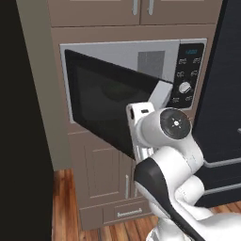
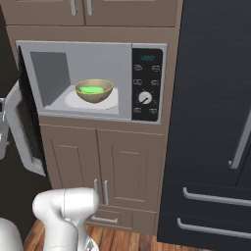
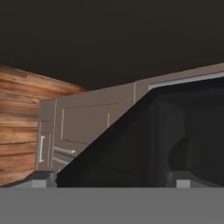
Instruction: Pick the corn from the sink and place it in the bowl. Then pick the bowl and place it in the microwave. Then close the microwave door and press the start button.
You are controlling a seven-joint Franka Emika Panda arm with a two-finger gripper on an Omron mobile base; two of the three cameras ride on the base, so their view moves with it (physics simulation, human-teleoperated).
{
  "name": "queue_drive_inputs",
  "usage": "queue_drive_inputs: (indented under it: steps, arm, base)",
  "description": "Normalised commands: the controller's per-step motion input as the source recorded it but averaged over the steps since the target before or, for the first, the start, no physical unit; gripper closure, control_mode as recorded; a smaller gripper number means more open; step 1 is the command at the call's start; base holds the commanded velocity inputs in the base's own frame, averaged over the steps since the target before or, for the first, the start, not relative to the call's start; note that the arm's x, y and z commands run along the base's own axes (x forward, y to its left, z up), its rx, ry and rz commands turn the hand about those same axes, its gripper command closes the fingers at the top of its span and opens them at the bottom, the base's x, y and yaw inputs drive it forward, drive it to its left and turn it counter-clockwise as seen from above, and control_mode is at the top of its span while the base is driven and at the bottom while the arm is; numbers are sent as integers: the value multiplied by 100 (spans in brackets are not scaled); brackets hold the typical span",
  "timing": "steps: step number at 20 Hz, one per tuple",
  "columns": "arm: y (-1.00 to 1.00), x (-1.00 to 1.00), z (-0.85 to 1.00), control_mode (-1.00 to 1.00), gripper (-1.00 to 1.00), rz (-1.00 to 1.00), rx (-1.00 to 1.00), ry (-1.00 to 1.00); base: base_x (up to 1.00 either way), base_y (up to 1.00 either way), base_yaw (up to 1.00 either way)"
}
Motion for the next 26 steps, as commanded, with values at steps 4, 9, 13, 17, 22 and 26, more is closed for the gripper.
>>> queue_drive_inputs:
  steps: [4,9,13,17,22,26]
  arm:
    - [-100,92,0,-100,-100,-10,0,0]
    - [-100,95,0,-100,-100,-13,0,0]
    - [-86,99,0,-100,-100,-14,0,0]
    - [-68,100,0,-100,-100,-11,0,0]
    - [-15,100,-1,-100,-100,-2,-2,0]
    - [0,100,-13,-100,-100,0,0,1]
  base:
    - [0,0,0]
    - [0,0,0]
    - [0,0,0]
    - [0,0,0]
    - [0,0,0]
    - [0,0,0]
